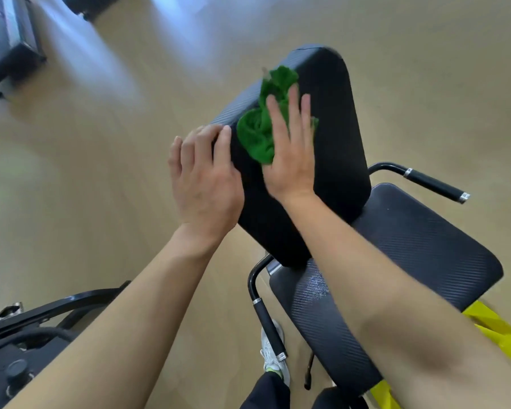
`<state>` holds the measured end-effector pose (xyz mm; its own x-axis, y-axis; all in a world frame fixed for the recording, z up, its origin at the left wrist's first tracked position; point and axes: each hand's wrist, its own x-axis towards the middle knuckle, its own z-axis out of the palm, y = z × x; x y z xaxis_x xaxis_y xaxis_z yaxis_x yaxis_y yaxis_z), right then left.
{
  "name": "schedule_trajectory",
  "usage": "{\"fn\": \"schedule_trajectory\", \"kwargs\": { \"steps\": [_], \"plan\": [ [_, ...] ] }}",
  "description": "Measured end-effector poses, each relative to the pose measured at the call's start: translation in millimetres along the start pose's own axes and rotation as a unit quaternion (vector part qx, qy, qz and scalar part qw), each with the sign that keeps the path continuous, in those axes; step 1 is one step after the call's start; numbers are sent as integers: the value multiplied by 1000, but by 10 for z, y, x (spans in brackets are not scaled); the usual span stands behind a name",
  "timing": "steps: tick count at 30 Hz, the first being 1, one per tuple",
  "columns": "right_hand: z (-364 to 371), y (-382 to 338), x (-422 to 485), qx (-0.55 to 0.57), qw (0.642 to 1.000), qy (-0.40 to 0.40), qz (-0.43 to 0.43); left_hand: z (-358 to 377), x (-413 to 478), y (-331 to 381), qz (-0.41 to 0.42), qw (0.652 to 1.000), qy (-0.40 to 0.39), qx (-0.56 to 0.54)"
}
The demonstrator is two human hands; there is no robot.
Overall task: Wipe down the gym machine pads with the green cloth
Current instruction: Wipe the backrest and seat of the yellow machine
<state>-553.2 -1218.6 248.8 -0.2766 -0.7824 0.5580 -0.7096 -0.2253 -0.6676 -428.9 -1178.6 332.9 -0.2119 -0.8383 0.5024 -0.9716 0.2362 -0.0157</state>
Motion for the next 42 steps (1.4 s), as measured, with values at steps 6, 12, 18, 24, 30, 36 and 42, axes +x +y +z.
{"fn": "schedule_trajectory", "kwargs": {
  "steps": [6,12,18,24,30,36,42],
  "plan": [
    [-230,814,492,112,940,97,307,248,268,447,40,998,-20,35],
    [-213,850,74,171,840,71,510,313,308,604,62,995,-81,19],
    [-273,160,1205,86,961,90,246,279,497,632,75,995,-55,-32],
    [-227,426,1124,65,986,100,119,450,456,810,116,991,-39,-58],
    [-195,795,858,202,936,188,219,734,308,870,136,989,-17,-63],
    [-206,1509,46,199,864,128,444,1047,-22,1180,172,979,-44,-97],
    [-391,1661,-120,181,778,52,599,1243,-322,1141,230,961,-143,-62]
  ]
}}
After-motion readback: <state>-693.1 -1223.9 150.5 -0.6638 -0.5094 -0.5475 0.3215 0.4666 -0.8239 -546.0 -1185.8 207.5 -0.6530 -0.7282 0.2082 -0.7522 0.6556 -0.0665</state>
